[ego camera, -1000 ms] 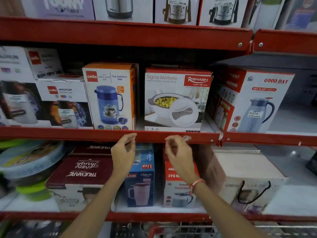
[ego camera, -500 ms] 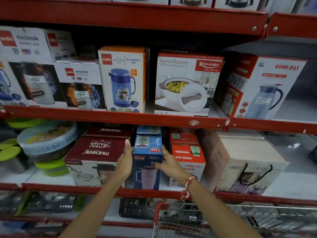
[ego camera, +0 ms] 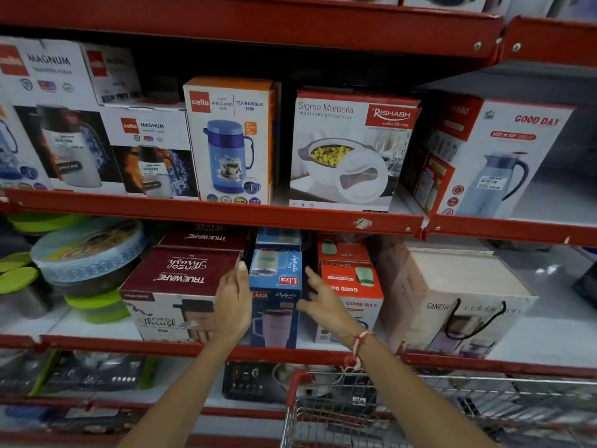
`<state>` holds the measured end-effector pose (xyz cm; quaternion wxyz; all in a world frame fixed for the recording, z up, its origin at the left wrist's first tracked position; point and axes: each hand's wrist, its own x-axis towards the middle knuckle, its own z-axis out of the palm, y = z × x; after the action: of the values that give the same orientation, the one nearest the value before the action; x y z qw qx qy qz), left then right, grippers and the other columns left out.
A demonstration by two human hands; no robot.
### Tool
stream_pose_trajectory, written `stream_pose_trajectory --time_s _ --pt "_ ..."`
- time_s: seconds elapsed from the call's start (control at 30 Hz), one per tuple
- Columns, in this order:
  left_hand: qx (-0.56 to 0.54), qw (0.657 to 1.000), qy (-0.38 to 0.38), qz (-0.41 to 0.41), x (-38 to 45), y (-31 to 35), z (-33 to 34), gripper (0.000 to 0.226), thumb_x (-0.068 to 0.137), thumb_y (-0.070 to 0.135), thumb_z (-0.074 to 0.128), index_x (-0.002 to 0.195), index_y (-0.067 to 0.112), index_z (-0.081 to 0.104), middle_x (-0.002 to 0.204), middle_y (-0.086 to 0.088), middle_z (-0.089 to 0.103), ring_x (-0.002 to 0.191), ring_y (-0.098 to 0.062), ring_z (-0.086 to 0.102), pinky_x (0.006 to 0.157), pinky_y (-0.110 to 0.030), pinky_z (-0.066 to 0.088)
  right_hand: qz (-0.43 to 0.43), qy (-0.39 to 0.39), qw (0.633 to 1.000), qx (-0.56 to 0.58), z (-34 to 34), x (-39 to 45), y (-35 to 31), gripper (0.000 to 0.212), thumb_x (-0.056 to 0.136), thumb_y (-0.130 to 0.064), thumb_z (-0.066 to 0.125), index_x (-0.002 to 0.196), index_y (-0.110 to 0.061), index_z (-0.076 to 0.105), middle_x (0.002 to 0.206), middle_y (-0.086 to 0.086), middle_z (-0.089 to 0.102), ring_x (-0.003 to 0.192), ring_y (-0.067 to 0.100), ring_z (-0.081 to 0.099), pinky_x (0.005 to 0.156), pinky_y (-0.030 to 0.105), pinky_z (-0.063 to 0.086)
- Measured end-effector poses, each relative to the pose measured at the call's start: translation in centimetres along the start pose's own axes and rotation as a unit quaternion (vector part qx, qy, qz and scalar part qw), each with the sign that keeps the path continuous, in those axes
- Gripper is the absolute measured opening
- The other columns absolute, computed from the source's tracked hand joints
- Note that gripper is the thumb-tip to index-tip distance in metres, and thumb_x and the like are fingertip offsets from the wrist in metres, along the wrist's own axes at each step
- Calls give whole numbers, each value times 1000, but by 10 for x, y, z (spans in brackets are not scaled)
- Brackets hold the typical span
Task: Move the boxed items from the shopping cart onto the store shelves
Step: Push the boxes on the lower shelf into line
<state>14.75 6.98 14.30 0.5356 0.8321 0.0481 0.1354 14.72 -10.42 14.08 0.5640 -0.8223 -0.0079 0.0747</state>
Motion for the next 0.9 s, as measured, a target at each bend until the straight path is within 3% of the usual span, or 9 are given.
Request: stream_pose_trajectory --time_s 0.07,0.13,0.3,0.4,0.57,0.63,0.73,0.8,0.9 --pt "4 996 51 77 -4 10 6 61 94 48 19 121 8 55 119 -9 59 111 -20 55 95 -35 46 4 68 997 24 -12 -1 3 73 88 -2 61 149 -19 26 152 6 38 137 23 40 111 38 39" --pt "-37 992 22 122 -8 21 20 49 97 40 24 115 11 60 111 -5 65 103 -16 61 91 -35 52 0 149 989 9 -28 -4 10 60 89 -6 60 144 -18 38 149 4 44 136 22 42 111 37 40" --pt "-151 966 -207 23 -17 43 77 53 83 61 21 109 33 58 111 6 64 101 -6 60 93 -27 46 42 248 968 -3 -68 -12 31 50 92 -24 58 139 -18 43 138 8 52 120 23 56 104 42 48" --pt "-129 956 -258 -49 -19 39 105 49 75 78 14 95 52 50 91 28 52 84 14 47 91 -21 34 95 224 970 11 -86 -15 42 65 92 -42 55 147 -19 30 140 10 51 125 27 52 108 47 42" --pt "-132 935 -307 -122 -16 30 119 70 63 92 9 91 51 59 108 17 66 106 -7 53 101 -31 35 167 155 968 106 -98 -20 58 85 89 -57 49 153 -18 9 142 6 51 126 21 49 110 40 32" --pt "-147 932 -306 -124 -16 30 116 65 58 95 14 86 59 61 99 24 66 107 -8 55 106 -35 35 164 157 968 108 -102 -22 61 87 87 -59 51 153 -17 12 140 6 53 129 24 48 113 42 32" --pt "-168 933 -283 -148 -20 24 111 95 49 99 20 107 33 58 120 5 61 123 -24 52 113 -43 31 142 138 974 109 -103 -29 64 80 86 -58 52 149 -17 25 111 -7 66 106 13 60 106 38 39" --pt "-164 934 -279 -153 -25 23 110 86 43 101 21 80 37 66 118 3 61 124 -27 52 104 -36 34 129 120 979 105 -101 -36 64 71 87 -56 53 145 -19 34 98 -15 67 95 3 61 101 34 41" --pt "-162 934 -275 -158 -31 22 108 73 37 102 23 56 47 68 104 11 65 124 -29 52 100 -35 36 123 101 982 99 -98 -43 64 59 88 -56 52 135 -20 51 109 -5 72 108 16 65 109 44 42"
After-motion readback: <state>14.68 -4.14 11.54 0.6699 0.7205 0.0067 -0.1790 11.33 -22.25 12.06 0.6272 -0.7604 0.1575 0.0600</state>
